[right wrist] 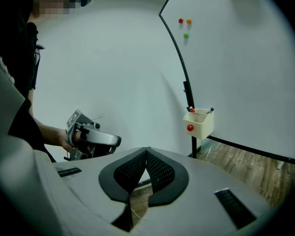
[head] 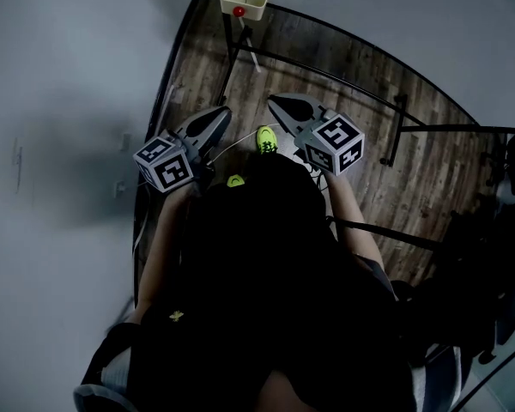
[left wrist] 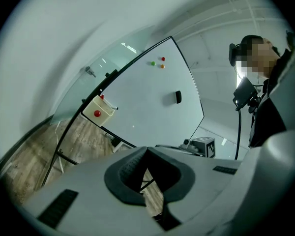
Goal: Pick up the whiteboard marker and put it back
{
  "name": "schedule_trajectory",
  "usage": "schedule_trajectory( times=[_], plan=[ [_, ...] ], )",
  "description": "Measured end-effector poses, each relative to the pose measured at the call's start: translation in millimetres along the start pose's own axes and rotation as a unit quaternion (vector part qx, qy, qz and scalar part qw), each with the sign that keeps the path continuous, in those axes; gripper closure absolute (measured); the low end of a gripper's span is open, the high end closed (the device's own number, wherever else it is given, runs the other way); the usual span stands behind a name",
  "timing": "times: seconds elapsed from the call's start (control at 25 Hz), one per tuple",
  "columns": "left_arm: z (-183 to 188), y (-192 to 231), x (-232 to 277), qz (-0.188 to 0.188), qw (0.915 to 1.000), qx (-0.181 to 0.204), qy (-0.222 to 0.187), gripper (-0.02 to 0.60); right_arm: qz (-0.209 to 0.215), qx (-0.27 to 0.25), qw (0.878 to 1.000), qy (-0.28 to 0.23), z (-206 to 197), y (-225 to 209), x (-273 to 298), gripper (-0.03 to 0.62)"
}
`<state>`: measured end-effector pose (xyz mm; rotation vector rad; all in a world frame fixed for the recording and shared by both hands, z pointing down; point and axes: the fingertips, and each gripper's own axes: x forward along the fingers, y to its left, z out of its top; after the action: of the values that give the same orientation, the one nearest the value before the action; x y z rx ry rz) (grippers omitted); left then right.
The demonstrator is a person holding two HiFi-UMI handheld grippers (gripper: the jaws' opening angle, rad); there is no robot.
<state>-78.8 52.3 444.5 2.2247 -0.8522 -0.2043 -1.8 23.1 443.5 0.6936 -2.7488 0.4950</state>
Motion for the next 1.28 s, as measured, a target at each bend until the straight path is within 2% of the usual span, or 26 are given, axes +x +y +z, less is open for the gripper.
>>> schedule_trajectory(
  times=[0.28, 0.64, 0.92, 1.28],
  plan=[
    [23, 13, 52, 0.011, 0.9999, -0.005, -0.005, 0.575, 0.014, -0.004, 1.0, 0.005, 19, -58, 10, 0.589],
    [47, 32, 98, 0.039, 0.9989, 0.002, -0.026, 0.575, 0.056, -0.019, 0.998, 0.008, 38, -111, 27, 0.589],
    [58, 39, 122, 0.063, 0.997, 0.002, -0.045, 0.575, 0.078, -0.035, 0.996, 0.009, 45, -140, 38, 0.589],
    [70, 47, 133, 0.075, 0.9962, 0.004, -0.044, 0.575, 0.07, -0.041, 0.997, 0.005, 57, -161, 47, 0.589]
  ],
)
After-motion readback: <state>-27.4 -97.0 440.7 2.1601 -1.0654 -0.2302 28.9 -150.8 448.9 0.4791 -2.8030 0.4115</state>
